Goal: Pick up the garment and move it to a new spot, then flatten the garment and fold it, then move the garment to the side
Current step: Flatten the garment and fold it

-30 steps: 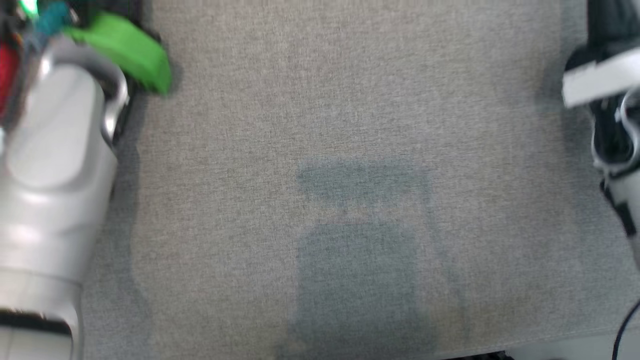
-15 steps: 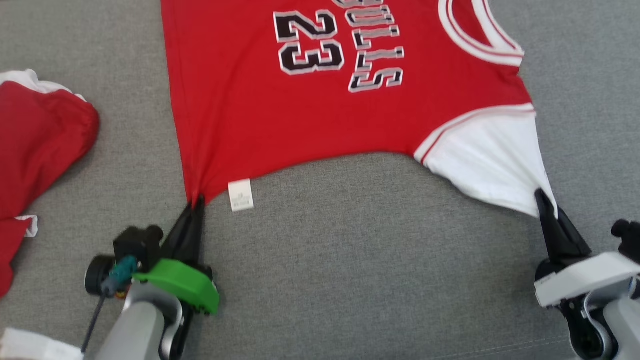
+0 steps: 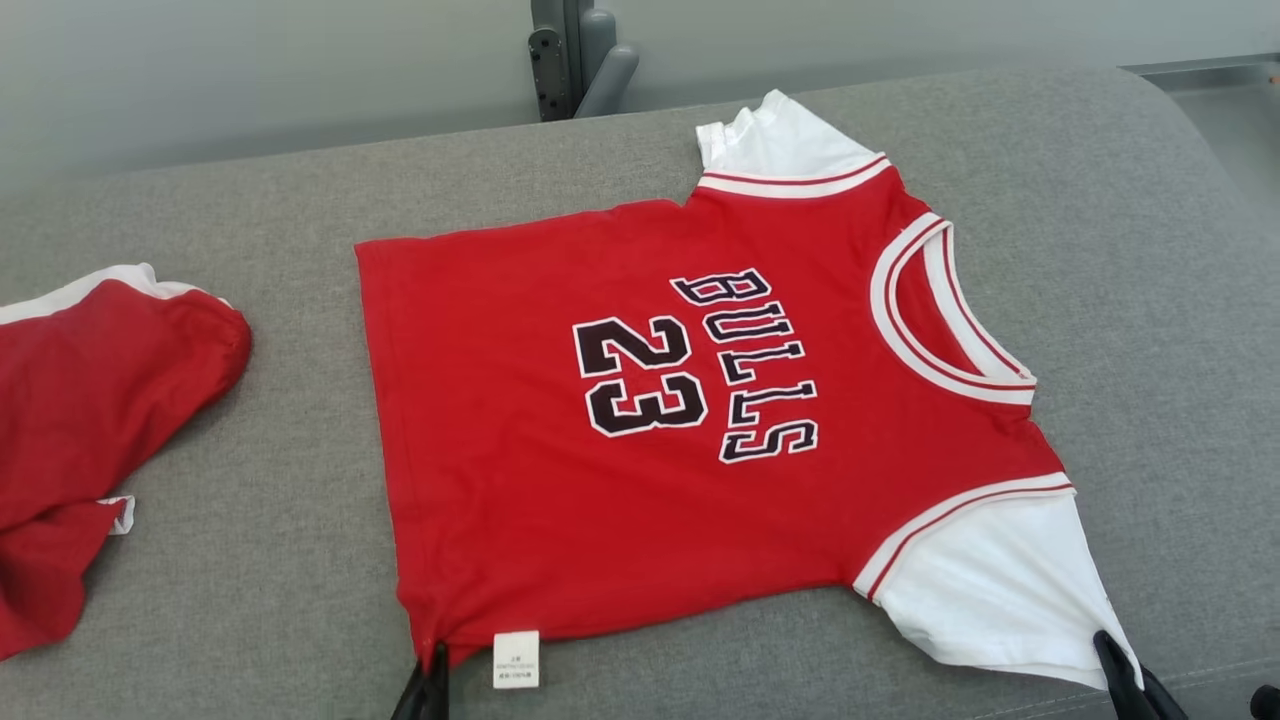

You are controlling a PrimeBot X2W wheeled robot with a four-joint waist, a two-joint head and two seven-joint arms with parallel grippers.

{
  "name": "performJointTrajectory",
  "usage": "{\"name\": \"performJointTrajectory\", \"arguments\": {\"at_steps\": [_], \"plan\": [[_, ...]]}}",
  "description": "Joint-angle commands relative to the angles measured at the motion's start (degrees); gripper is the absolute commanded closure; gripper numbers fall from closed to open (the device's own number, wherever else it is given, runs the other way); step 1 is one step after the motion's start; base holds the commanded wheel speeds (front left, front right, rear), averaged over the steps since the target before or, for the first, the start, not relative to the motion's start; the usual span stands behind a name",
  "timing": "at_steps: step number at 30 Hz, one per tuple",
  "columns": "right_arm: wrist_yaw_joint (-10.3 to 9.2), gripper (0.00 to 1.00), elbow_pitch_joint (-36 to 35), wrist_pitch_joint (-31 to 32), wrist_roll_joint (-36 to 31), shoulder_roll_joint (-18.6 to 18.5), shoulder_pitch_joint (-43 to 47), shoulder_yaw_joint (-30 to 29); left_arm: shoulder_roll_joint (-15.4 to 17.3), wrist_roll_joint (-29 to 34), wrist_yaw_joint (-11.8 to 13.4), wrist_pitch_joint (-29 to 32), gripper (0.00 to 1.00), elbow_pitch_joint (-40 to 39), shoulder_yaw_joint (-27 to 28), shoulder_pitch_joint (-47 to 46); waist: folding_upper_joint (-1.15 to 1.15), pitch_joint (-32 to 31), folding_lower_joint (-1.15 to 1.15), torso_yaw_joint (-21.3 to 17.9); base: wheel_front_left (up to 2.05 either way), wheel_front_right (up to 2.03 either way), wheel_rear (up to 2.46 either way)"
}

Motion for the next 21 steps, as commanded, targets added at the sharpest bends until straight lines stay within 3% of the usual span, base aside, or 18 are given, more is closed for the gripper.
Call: {"name": "performJointTrajectory", "arguments": {"at_steps": [1,7,16,21], "plan": [[-0.06,1.00,-1.05,-0.19,0.92,-0.95,0.56,0.04,-0.42,0.12,0.55,0.02,1.00,-1.32,-0.21,1.68,0.00,-0.49,0.01,-0.90,0.00,0.00,0.00],[-0.06,1.00,-3.61,0.24,3.80,-3.62,-4.03,0.26,-0.75,-1.48,1.49,4.20,1.00,-6.81,-0.22,0.07,0.00,2.21,0.01,-1.30,0.00,0.00,0.00],[-0.04,1.00,-8.20,6.38,9.57,-10.13,-16.89,3.65,4.56,-1.70,2.79,22.01,1.00,-18.62,-1.01,-6.58,0.00,7.99,0.01,-0.33,0.00,0.00,0.00],[-0.03,1.00,-6.94,10.30,12.14,-12.38,-25.28,5.75,6.54,-1.83,4.39,28.81,1.00,-22.97,0.39,-10.48,0.00,10.06,0.01,0.09,0.00,0.00,0.00]]}}
